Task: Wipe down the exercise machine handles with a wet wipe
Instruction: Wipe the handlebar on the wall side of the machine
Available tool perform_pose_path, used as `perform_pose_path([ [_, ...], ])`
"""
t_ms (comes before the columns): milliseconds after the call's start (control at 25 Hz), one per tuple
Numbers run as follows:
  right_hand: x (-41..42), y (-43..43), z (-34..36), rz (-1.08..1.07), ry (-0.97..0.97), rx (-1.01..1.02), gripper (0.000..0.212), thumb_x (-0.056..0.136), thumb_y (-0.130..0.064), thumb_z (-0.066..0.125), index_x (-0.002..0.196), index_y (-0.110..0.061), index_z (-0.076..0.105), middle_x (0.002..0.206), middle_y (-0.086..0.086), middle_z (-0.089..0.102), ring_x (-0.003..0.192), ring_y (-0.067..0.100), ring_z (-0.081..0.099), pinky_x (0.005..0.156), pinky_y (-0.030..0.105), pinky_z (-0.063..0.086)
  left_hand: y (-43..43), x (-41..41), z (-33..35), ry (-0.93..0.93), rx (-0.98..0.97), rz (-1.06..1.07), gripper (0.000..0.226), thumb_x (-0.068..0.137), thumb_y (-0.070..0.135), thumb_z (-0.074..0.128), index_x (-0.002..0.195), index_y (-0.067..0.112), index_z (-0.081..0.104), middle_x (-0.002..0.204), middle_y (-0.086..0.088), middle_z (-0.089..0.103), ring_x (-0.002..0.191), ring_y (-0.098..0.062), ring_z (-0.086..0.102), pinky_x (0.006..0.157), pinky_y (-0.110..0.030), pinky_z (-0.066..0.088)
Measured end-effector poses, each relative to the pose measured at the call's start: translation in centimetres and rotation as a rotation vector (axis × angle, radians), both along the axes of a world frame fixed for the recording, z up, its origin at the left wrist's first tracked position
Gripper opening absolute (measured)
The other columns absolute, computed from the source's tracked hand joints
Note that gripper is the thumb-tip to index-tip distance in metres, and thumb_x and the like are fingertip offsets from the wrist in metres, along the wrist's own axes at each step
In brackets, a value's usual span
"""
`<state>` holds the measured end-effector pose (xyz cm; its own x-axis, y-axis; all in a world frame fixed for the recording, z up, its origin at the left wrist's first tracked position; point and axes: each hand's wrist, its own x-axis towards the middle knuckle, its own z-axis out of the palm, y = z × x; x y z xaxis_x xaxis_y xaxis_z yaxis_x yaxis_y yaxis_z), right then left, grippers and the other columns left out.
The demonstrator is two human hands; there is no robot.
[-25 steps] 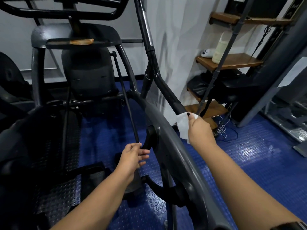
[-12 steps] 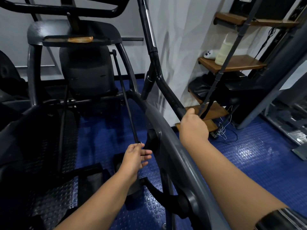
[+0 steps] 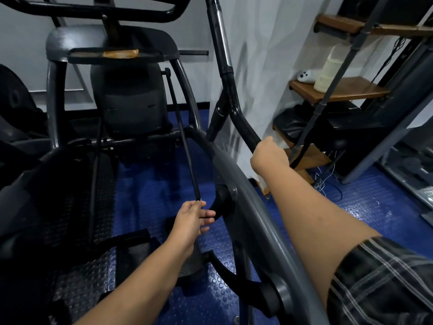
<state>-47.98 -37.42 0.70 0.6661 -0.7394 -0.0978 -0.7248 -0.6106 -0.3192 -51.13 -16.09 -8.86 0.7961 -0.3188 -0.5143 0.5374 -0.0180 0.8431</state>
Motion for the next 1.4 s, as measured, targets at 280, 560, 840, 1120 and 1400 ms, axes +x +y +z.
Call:
perform_pose_path([
  [280, -2.5, -0.9, 3.2, 0.145, 0.061, 0.342, 0.031, 0.085, -0.015, 0.07, 0.104, -0.007, 0.046, 0.091, 0.008, 0.054, 0.081, 0.024, 0.056, 0.065, 0.031, 0.046, 2.8, -1.1, 0.7, -0.017, 0.03, 0.011, 0.012, 0.102, 0.024, 0.048, 0.104, 0.016, 0.055, 0.083, -0.005, 0.072, 0.065, -0.014, 0.061, 0.06, -0.027, 0.044],
  [560, -7.8, -1.8, 1.8, 0.033, 0.012, 0.737, 0.057, 0.066, -0.02, 0.073, 0.116, 0.002, 0.055, 0.097, 0.023, 0.071, 0.074, 0.036, 0.069, 0.075, 0.055, 0.057, 3.6, -3.5, 1.1, -0.004, 0.061, -0.03, 0.005, 0.1, 0.021, 0.052, 0.101, 0.017, 0.054, 0.084, -0.005, 0.071, 0.063, -0.013, 0.059, 0.058, -0.025, 0.043],
  [840, -11.2, 0.2, 0.8, 0.015, 0.03, 0.24, 0.033, 0.084, -0.032, 0.063, 0.106, -0.009, 0.053, 0.079, 0.003, 0.055, 0.066, 0.019, 0.054, 0.051, 0.027, 0.039, 3.4, -5.0, 0.5, -0.011, 0.087, -0.051, 0.006, 0.1, 0.021, 0.052, 0.102, 0.017, 0.056, 0.08, -0.003, 0.072, 0.062, -0.012, 0.059, 0.057, -0.025, 0.044],
  [1120, -13.8, 1.8, -1.7, 0.055, 0.019, -0.258, 0.032, 0.093, -0.029, 0.061, 0.106, -0.004, 0.046, 0.089, 0.009, 0.054, 0.09, 0.032, 0.064, 0.059, 0.034, 0.04, 2.4, -5.3, 0.4, -0.003, 0.074, -0.054, 0.007, 0.099, 0.021, 0.055, 0.101, 0.015, 0.057, 0.082, -0.005, 0.072, 0.061, -0.011, 0.059, 0.055, -0.024, 0.045],
  [1400, -9.4, 2.0, -2.8, 0.206, 0.123, -0.59, 0.038, 0.095, -0.012, 0.055, 0.125, 0.007, 0.042, 0.109, 0.015, 0.057, 0.088, 0.024, 0.067, 0.059, 0.032, 0.054, 2.4, -5.2, 0.1, -0.004, 0.077, -0.064, 0.009, 0.099, 0.023, 0.055, 0.103, 0.015, 0.058, 0.083, -0.004, 0.073, 0.064, -0.012, 0.06, 0.058, -0.025, 0.045],
])
